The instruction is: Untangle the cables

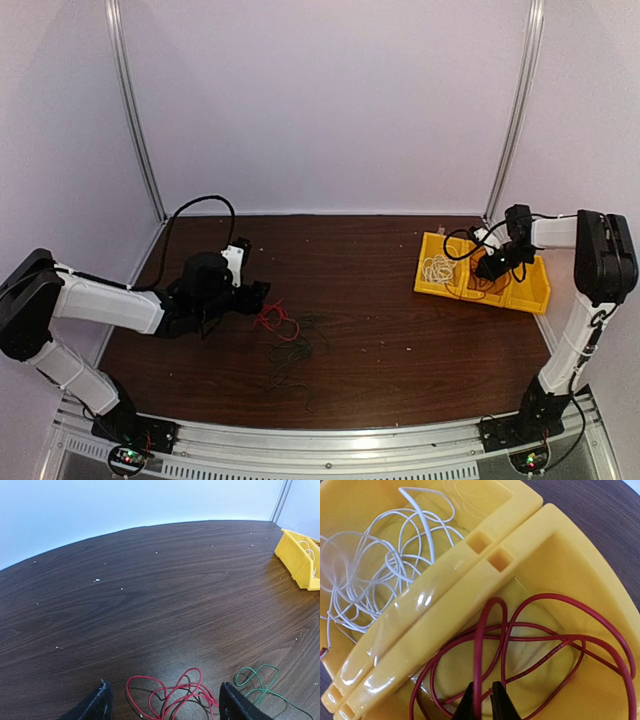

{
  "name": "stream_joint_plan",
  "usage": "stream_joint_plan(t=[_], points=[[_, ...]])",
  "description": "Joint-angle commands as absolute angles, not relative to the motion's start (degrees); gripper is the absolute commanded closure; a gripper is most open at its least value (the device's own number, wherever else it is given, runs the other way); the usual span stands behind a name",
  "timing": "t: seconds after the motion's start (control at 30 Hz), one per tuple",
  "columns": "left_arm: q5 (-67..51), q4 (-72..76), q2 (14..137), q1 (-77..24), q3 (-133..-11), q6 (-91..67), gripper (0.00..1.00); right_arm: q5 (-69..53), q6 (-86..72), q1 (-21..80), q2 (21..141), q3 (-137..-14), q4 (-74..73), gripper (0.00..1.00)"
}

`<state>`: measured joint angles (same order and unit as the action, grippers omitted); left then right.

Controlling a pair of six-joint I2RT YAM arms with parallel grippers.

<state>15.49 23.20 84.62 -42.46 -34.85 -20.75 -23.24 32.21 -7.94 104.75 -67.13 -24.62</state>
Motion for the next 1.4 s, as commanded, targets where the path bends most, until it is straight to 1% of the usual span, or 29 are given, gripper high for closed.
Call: stream_joint_plan(t=[0.0, 0.07, 0.17, 0.27, 0.33, 0.43, 0.53, 0.67, 0.83, 0.9, 1.03, 1.1, 1.37], points=[[14.90, 26.37, 83.98, -42.07, -34.71, -21.19, 0.26, -21.35, 30.89, -6.77, 101.62, -69.17, -28.00, 0.77], [15.18, 26.37, 83.40, -42.10, -34.26, -21.18, 0.26, -22.34, 30.08, -6.77, 98.97, -71.35, -31.60, 0.71], [15.42, 26.20, 82.98, -42.05, -33.94, -21.11, 0.26, -24.03, 29.67, -6.77, 94.06, -76.29, -36.91, 0.65], [15.38, 26.64, 83.43, -42.09, -33.93, -21.14, 0.26, -25.50, 29.36, -6.77, 88.89, -78.38, -37.27, 0.58], [14.95, 27.09, 84.22, -42.01, -34.13, -21.30, 0.26, -24.34, 28.49, -6.77, 87.76, -79.18, -36.02, 0.53], [14.23, 27.48, 84.63, -42.03, -34.44, -21.70, 0.26, -20.52, 27.20, -6.77, 89.70, -80.33, -34.87, 0.51], [14.10, 27.23, 84.11, -42.10, -34.47, -21.69, 0.27, -20.67, 27.81, -6.77, 93.41, -82.52, -39.10, 0.49], [14.81, 26.40, 82.57, -42.07, -33.75, -21.07, 0.27, -20.63, 33.86, -6.77, 95.93, -84.64, -46.96, 0.40], [15.05, 26.19, 81.78, -42.09, -32.97, -20.75, 0.26, -14.46, 41.18, -6.84, 96.37, -84.52, -51.78, 0.28], [14.79, 26.34, 82.10, -42.09, -33.03, -20.91, 0.26, -12.02, 41.85, -6.86, 96.59, -84.20, -51.20, 0.27], [14.19, 26.71, 82.61, -42.07, -33.13, -21.41, 0.26, -6.84, 41.66, -6.86, 97.37, -83.59, -49.02, 0.31], [14.16, 26.88, 82.62, -42.09, -32.98, -21.66, 0.27, -6.31, 42.25, -6.86, 97.64, -83.31, -49.67, 0.33], [14.18, 27.26, 82.81, -42.10, -32.23, -22.15, 0.27, -6.94, 44.29, -6.79, 97.17, -80.19, -51.70, 0.33]])
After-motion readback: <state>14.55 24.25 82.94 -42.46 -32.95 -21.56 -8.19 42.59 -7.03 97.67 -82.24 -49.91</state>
